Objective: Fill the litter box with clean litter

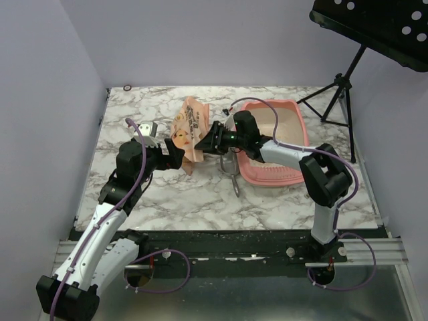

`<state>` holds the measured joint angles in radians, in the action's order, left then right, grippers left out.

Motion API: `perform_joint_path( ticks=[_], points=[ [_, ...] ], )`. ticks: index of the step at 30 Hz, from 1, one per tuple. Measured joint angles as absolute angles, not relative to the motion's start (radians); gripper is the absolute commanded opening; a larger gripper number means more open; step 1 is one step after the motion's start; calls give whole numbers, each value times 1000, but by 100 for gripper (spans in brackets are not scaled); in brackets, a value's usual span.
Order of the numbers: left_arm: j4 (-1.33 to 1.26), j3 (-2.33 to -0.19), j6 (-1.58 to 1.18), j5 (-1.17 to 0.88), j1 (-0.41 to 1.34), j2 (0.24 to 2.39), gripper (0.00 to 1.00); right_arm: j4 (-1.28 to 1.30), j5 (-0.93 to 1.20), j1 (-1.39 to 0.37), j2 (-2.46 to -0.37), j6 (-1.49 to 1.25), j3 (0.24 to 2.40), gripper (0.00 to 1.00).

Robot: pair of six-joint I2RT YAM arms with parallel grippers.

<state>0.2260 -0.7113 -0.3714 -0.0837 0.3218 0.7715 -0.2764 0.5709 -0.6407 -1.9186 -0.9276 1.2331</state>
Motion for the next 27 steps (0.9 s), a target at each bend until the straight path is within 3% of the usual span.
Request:
perform_joint_path(
  ticks=[9,18,20,27],
  points=[
    [226,-711,-371,-88,322,772,99,-368,614,-643,-1922,-979,1209,57],
    [226,-711,-371,-91,322,772,99,-461,648,-645,-1926,-1023,1182,15],
    [226,-711,-371,-91,322,772,99,-464,649,-649,-1926,-1017,1183,1],
    [226,-711,-371,-91,321,772,99,-339,593,-689,-1924,-883,1242,0]
  ],
)
